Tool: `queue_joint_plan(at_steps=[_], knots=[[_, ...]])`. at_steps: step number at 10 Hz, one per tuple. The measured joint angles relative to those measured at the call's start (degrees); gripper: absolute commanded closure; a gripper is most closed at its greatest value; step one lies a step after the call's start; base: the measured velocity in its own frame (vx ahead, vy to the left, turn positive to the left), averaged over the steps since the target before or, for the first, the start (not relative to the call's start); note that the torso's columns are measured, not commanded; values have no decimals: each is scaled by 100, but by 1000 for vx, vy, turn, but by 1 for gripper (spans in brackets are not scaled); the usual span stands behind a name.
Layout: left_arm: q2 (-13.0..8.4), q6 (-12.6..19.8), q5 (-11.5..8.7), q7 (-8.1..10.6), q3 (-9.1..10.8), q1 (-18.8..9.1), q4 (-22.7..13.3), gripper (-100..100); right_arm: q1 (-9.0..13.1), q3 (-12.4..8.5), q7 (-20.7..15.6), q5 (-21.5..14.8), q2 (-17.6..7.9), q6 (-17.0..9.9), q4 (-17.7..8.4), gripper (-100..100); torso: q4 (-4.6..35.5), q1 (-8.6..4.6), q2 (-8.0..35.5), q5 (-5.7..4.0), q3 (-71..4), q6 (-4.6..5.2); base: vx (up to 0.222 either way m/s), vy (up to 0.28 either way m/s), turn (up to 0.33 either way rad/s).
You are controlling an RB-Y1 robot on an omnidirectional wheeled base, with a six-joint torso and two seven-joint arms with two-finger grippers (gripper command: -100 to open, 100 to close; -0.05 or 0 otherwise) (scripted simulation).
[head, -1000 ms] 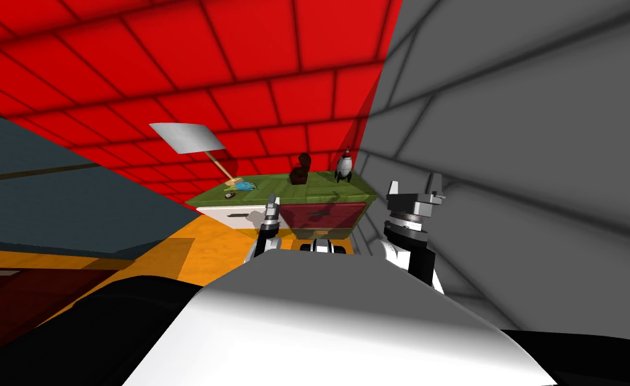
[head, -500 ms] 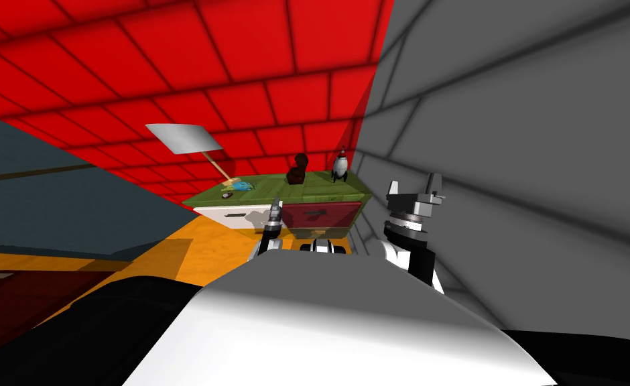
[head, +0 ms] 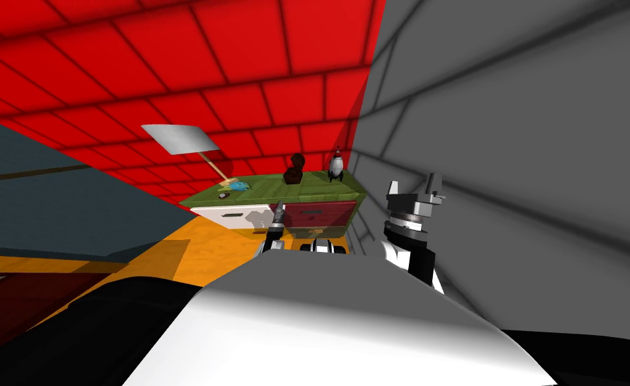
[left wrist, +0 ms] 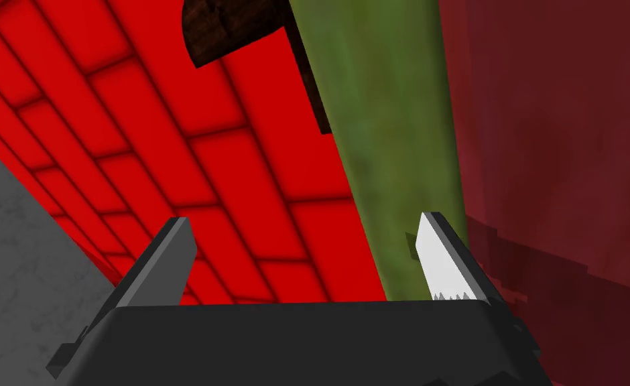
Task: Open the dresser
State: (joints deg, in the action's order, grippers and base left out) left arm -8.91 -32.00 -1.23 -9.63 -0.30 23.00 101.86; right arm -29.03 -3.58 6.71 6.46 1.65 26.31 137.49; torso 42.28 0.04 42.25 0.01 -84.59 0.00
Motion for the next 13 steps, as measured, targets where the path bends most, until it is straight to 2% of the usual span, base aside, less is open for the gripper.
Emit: queue_joint_plan(at_steps=[10, 13], knots=[[116, -1, 117, 43, -121, -285, -1229, -100, 0, 0, 0, 0, 0, 0, 0, 0, 0, -8, 2, -2, 1, 0, -15, -53, -15], [260, -12, 171, 38, -186, -345, -1617, -100, -1, 7, 1, -1, -1, -1, -2, 0, 3, -11, 6, -2, 2, 5, -19, -57, -7]])
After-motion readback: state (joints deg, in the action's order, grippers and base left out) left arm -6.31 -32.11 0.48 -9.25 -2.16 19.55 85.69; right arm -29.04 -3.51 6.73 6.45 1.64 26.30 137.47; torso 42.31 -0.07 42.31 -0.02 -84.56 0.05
